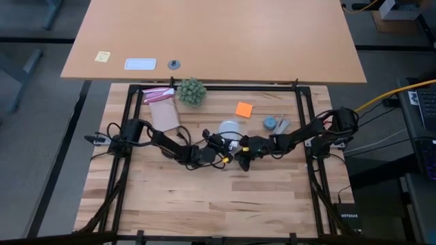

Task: Screw lightbulb
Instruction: Remove the white lightbulb from the silver lamp

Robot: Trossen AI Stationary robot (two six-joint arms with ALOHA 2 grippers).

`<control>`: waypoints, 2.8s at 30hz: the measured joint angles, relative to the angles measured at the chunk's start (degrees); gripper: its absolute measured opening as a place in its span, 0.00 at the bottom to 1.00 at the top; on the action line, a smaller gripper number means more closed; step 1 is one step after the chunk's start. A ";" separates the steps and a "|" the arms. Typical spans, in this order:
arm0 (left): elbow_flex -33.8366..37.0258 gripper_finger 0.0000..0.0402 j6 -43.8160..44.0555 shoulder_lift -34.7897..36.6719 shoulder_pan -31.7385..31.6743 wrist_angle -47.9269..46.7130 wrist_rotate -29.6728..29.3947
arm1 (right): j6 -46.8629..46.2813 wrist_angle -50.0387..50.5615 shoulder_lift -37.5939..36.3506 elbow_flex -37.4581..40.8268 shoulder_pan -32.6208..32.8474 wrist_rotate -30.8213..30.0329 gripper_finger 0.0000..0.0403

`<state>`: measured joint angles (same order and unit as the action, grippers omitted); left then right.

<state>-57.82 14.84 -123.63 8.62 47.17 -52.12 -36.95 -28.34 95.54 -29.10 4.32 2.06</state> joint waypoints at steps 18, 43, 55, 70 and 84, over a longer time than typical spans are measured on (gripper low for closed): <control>0.02 0.38 -0.12 -0.02 2.85 0.22 -0.33 | 8.93 12.29 -17.32 -0.04 -2.78 -7.49 0.25; 0.02 0.38 -0.01 -0.01 2.91 0.22 0.22 | 10.55 14.93 -17.30 -0.04 -2.86 -21.54 0.25; 0.02 0.38 0.64 0.00 2.96 0.22 0.28 | 16.41 18.37 -15.91 -0.07 -3.52 -18.63 0.25; 0.02 0.38 0.38 -0.09 3.26 1.94 1.75 | 14.45 11.86 -10.80 -0.07 -14.45 -6.86 0.25; 0.02 0.38 0.55 -0.09 3.50 1.88 0.85 | 9.54 0.41 0.71 -0.21 -14.47 0.52 0.25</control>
<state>-57.80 15.38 -123.72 12.12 49.06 -51.27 -27.41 -27.93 96.25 -29.31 -10.15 2.58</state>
